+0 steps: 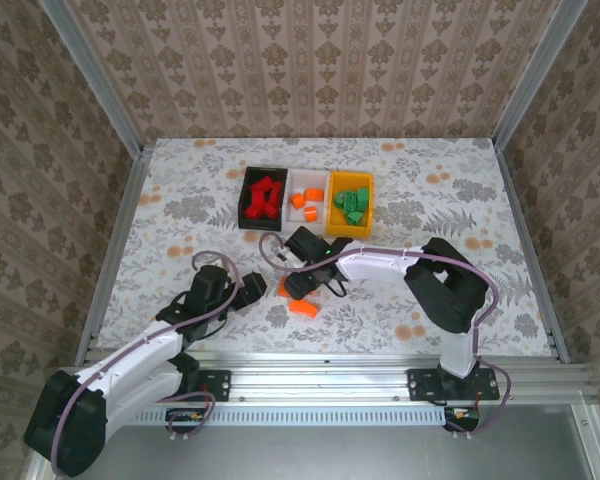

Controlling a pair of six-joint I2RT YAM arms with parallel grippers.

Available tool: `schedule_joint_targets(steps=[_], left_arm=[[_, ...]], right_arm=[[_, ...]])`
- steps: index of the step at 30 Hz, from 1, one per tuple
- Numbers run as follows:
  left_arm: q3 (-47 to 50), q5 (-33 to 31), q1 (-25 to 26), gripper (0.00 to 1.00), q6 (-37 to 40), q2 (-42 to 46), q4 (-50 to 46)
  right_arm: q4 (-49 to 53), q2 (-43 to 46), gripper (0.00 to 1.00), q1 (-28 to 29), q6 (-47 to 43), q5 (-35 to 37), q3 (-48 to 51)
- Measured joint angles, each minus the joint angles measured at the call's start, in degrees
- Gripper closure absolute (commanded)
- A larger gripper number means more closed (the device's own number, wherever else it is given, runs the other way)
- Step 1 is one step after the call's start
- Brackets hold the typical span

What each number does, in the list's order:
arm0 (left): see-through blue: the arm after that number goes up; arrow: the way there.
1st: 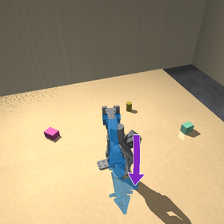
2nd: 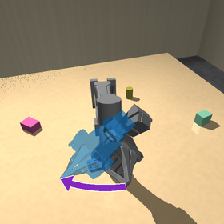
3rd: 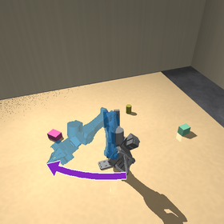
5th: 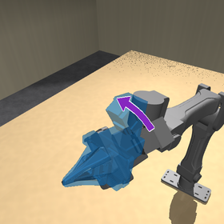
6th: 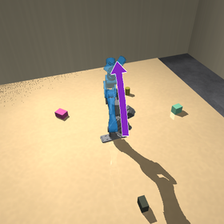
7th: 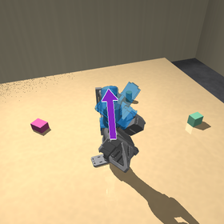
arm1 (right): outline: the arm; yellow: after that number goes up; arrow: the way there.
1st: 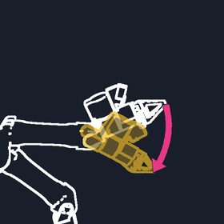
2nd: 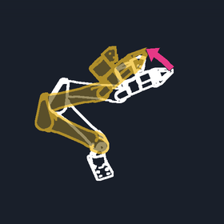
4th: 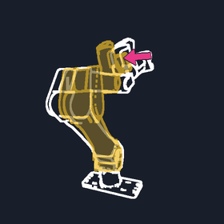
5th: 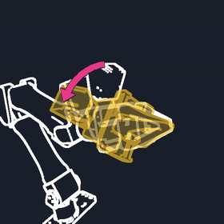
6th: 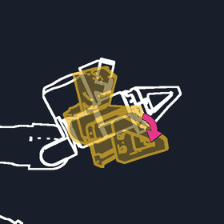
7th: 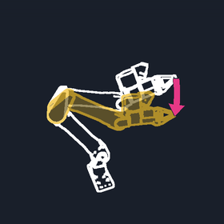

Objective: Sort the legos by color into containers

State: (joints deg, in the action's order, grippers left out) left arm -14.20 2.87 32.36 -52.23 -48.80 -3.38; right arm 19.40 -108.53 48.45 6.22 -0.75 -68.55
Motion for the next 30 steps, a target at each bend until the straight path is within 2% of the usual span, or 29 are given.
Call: schedule_joint_targets(steps=[5,9,15,16,19,23,26,30], left_arm=[[-0.04,-0.02,0.00,0.00,0.02,0.00,0.04],[-0.04,-0.02,0.00,0.00,0.55,0.00,0.04],[-0.11,-0.02,0.00,0.00,1.07,-0.13,0.20],[-0.17,-0.02,0.00,0.00,1.09,-0.28,0.20],[-0.24,-0.02,0.00,0.00,1.29,-0.50,0.20],[-0.24,-0.02,0.00,0.00,1.46,-0.50,0.20],[-0.26,-0.02,0.00,0.00,1.49,-0.50,0.20],[-0.33,-0.02,0.00,0.00,1.46,-0.50,0.37]], right_arm=[[0.07,-1.03,0.57,-1.16,0.33,4.61,0.00],[0.09,-1.49,0.65,-1.49,1.27,8.15,0.02],[0.04,-1.49,0.66,-1.49,1.92,9.62,0.02],[0.04,-1.49,0.64,-1.49,2.08,9.60,0.02],[0.07,-1.49,0.51,-1.49,2.75,9.53,0.02],[0.26,-1.51,0.46,-1.44,2.93,9.35,0.02],[0.37,-1.51,0.48,-1.42,2.97,9.33,0.13],[-0.20,-1.46,0.62,-1.18,3.56,8.92,0.57]])
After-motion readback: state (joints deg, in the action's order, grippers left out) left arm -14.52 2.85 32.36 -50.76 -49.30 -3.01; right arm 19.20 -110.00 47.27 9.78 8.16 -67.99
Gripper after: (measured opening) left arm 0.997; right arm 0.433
